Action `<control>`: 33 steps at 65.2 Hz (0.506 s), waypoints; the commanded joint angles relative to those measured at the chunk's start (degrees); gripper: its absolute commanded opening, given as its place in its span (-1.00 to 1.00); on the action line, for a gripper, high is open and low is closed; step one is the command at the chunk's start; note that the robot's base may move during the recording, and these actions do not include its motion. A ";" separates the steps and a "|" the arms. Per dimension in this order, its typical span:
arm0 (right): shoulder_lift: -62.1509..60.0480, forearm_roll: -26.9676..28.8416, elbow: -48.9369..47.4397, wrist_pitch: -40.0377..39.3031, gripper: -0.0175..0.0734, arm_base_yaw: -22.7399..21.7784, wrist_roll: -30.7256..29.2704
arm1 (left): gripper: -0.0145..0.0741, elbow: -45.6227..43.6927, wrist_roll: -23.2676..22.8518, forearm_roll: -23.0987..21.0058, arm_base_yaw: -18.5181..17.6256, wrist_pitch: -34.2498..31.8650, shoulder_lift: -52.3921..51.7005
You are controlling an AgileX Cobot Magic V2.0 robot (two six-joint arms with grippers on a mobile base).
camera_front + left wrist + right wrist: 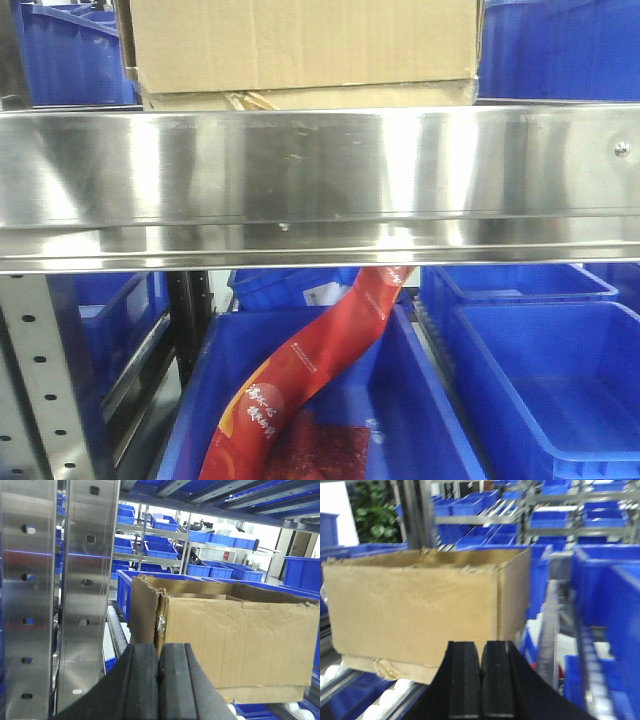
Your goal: Stack two boxes on right shelf middle
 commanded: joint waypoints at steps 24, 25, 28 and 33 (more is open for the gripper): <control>-4.35 -0.33 0.13 1.24 -0.98 -0.28 0.08 | -0.90 0.11 0.09 -0.12 0.38 -0.18 -2.08; -4.35 -0.33 0.13 1.24 -0.98 -0.28 0.08 | -0.90 0.11 0.09 -0.12 0.38 -0.18 -2.08; -4.35 -0.33 0.13 1.24 -0.98 -0.28 0.08 | -0.90 0.11 0.09 -0.12 0.38 -0.18 -2.08; -4.35 -0.33 0.13 1.24 -0.98 -0.28 0.08 | -0.90 0.11 0.09 -0.12 0.38 -0.18 -2.08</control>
